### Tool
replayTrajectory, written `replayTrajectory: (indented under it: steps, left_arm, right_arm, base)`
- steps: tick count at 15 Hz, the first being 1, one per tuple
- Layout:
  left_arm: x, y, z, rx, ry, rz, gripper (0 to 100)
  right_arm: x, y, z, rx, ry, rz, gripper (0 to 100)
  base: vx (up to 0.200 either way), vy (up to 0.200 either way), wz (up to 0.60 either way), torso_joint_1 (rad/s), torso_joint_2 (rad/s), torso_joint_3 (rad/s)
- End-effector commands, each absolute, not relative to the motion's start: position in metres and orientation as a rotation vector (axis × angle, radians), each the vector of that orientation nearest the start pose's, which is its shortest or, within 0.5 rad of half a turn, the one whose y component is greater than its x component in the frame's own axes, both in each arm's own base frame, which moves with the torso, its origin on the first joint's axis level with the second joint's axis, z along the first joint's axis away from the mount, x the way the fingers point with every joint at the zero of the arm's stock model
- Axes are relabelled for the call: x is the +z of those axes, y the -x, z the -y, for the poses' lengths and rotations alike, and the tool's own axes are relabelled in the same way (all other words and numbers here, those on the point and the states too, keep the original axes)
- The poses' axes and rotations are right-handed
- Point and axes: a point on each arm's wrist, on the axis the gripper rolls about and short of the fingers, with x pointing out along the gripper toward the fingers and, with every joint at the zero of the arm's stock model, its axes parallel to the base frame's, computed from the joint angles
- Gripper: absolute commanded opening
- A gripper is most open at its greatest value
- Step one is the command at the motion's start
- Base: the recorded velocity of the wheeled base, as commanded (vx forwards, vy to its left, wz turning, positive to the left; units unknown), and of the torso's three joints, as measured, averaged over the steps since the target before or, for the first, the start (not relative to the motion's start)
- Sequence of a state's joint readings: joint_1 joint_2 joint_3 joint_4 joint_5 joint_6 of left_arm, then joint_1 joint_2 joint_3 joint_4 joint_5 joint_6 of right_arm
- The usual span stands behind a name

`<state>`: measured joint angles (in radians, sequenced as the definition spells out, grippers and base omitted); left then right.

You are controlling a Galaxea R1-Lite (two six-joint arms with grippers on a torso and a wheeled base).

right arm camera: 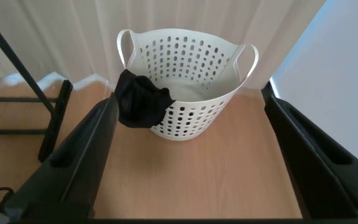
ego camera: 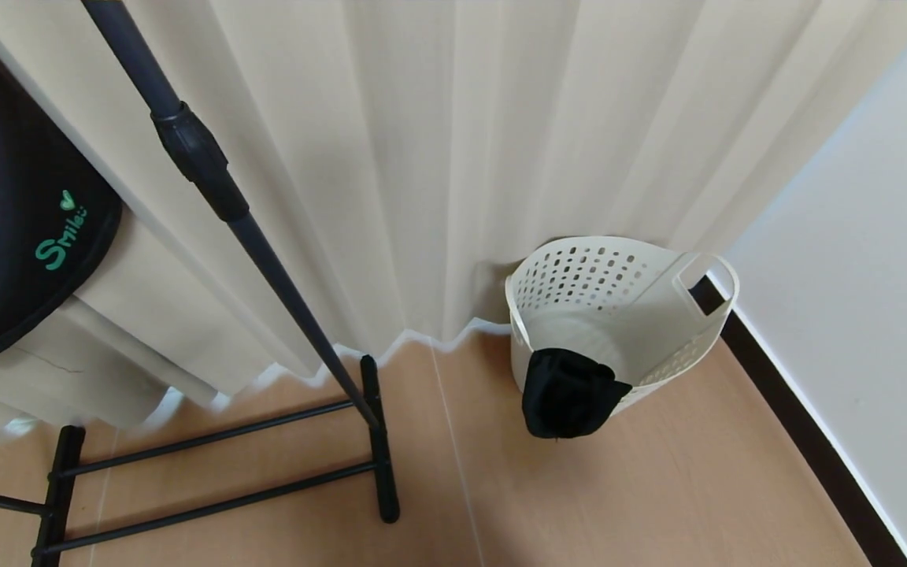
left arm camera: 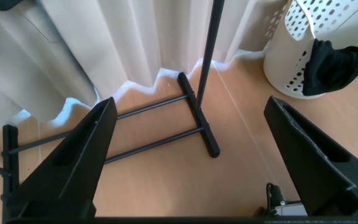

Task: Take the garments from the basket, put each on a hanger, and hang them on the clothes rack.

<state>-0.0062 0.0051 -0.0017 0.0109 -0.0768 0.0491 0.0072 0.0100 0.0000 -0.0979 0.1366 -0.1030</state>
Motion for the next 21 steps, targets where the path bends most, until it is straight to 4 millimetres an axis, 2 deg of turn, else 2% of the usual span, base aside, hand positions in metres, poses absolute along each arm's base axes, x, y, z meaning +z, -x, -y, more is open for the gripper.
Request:
replayTrajectory:
  steps: [1, 11, 13, 14, 16, 17, 19, 21]
  left_arm:
    - [0.075, 0.023, 0.002, -0.083, -0.048, -0.015, 100]
    - [0.075, 0.023, 0.001, -0.077, -0.047, -0.014, 100]
    - [0.075, 0.023, 0.001, -0.075, -0.044, -0.014, 100]
    - [0.075, 0.023, 0.001, -0.075, -0.042, -0.014, 100]
    - [0.075, 0.023, 0.001, -0.075, -0.042, -0.014, 100]
    - [0.075, 0.023, 0.001, -0.075, -0.042, -0.014, 100]
    - [0.075, 0.023, 0.001, -0.075, -0.042, -0.014, 100]
    - [0.075, 0.023, 0.001, -0.075, -0.042, -0.014, 100]
  right_arm:
    - [0.086, 0.023, -0.003, 0.139, 0.11, 0.096, 100]
    - [0.085, 0.023, -0.003, 0.144, 0.124, 0.084, 100]
    - [0.085, 0.018, -0.003, 0.168, 0.121, 0.018, 100]
    - [0.093, -0.001, -0.003, 0.237, 0.116, -0.163, 100]
    - [0.117, -0.023, -0.006, 0.298, 0.116, -0.26, 100]
    - [0.132, -0.045, -0.01, 0.316, 0.122, -0.342, 100]
    - [0.148, -0.069, -0.016, 0.349, 0.163, -0.394, 100]
    - [0.166, -0.11, -0.026, 0.41, 0.291, -0.441, 100]
  base:
    - [0.0, 0.0, 0.0, 0.002, 0.01, -0.203]
    - [0.0, 0.0, 0.0, 0.003, 0.0, -0.197]
    - [0.0, 0.0, 0.0, 0.002, 0.0, -0.134]
    - [0.0, 0.0, 0.0, -0.007, 0.0, -0.056]
    - [0.0, 0.0, 0.0, 0.0, 0.0, 0.0]
    - [0.0, 0.0, 0.0, 0.0, 0.0, 0.0]
    - [0.0, 0.0, 0.0, 0.0, 0.0, 0.0]
    - [0.0, 0.0, 0.0, 0.0, 0.0, 0.0]
